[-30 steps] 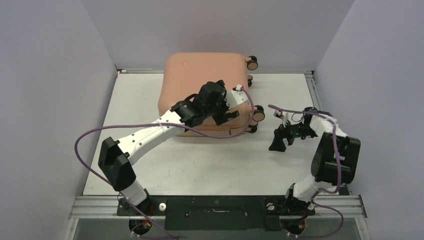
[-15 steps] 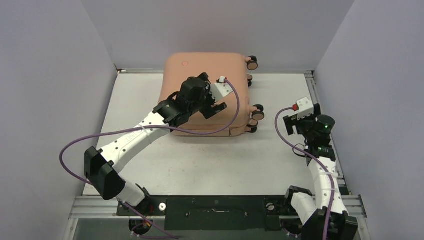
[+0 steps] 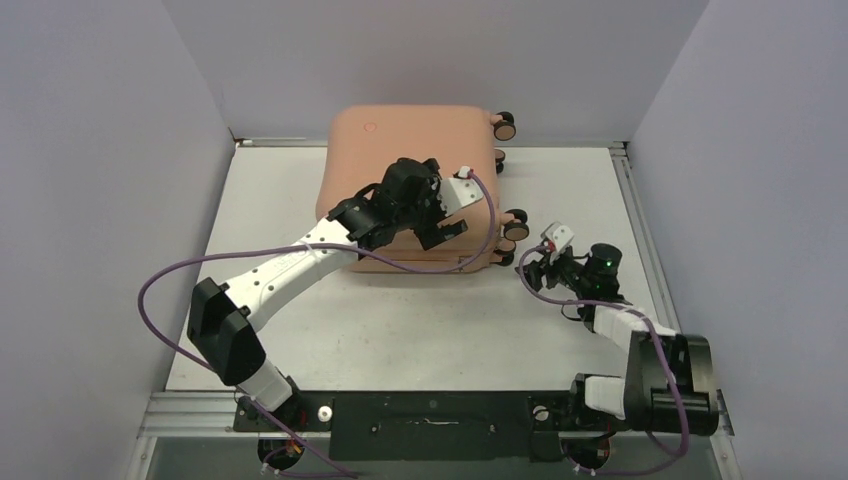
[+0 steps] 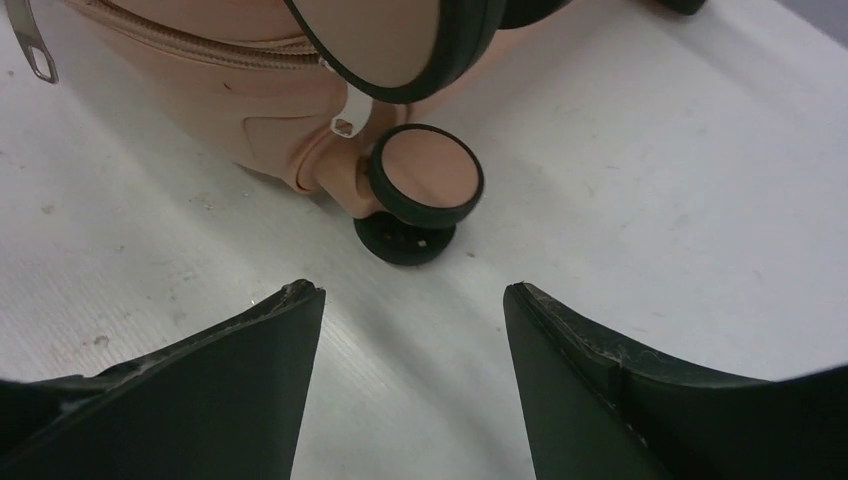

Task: Pack the luggage
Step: Zip the luggage at the center of the board.

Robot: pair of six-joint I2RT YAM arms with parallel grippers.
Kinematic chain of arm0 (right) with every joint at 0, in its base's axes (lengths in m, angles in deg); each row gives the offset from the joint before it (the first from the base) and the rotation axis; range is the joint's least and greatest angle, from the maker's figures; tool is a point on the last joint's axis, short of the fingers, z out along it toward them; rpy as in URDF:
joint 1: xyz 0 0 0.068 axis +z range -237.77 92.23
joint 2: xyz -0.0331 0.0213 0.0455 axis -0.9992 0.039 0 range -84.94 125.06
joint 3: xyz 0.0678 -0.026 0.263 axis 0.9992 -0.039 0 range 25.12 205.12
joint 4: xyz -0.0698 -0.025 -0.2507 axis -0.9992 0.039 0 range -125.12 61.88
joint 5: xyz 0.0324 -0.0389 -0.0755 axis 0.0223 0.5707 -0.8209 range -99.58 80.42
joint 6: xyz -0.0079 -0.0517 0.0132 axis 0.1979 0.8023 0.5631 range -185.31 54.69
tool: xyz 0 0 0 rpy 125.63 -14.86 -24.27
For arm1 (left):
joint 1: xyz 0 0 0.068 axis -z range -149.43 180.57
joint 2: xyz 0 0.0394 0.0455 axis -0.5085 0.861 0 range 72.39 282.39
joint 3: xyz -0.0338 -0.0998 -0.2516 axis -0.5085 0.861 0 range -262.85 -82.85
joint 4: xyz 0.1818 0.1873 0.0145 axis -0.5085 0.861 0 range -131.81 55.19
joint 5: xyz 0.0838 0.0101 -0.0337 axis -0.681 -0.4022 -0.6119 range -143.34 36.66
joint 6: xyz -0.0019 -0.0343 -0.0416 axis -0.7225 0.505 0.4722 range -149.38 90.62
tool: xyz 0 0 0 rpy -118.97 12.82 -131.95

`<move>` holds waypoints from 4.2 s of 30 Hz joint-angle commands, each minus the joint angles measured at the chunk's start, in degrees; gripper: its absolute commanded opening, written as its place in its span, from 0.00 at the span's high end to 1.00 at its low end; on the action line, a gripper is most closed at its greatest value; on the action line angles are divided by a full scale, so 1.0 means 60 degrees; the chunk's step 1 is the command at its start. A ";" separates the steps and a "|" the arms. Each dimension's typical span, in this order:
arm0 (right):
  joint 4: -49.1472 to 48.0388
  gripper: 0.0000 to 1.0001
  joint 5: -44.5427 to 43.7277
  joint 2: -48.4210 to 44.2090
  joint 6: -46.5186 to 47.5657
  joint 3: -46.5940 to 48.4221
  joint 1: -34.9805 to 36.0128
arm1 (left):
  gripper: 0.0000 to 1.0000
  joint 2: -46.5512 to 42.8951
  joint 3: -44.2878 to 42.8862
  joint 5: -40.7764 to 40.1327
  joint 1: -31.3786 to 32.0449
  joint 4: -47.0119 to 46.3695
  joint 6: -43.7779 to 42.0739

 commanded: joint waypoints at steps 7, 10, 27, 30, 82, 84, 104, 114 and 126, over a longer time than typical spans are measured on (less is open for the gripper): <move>-0.4019 0.41 0.1091 0.2601 -0.1571 0.1261 0.0822 | 0.04 0.0411 -0.1090 0.0319 0.0076 0.0559 -0.0111; -0.4442 0.46 0.1596 0.3150 -0.1946 0.1596 0.0837 | 0.04 0.0425 -0.1104 0.0308 0.0041 0.0588 -0.0112; -0.4283 0.72 0.2709 0.3880 -0.1764 0.2121 0.1576 | 0.04 0.0572 -0.1155 0.0303 -0.0010 0.0698 -0.0048; -0.4002 0.83 0.2814 0.3932 -0.1623 0.2219 0.1612 | 0.04 0.0560 -0.1120 0.0262 -0.0010 0.0642 0.0010; -0.1920 0.95 -0.2183 0.2123 -0.4079 0.3238 0.1170 | 0.04 0.3839 -0.5697 0.3730 0.0654 0.1460 0.1496; -0.1147 0.95 -0.2059 0.2199 -0.4486 0.3685 0.0977 | 0.04 0.3820 -0.5733 0.4094 0.0587 0.1535 0.1486; 0.4418 0.47 0.1469 0.0051 -0.1403 0.3807 -0.2398 | 0.04 0.5083 -0.5514 0.0814 0.1839 0.1023 -0.2003; 0.5290 0.41 0.2348 -0.0286 0.0086 0.3273 -0.2424 | 0.31 0.5789 -0.5885 -0.1206 0.1888 0.0142 -0.1957; 0.5250 0.41 0.4204 0.0477 0.1496 0.2426 -0.3130 | 1.00 0.5189 -0.4920 -0.3498 0.1994 -0.2695 -0.1450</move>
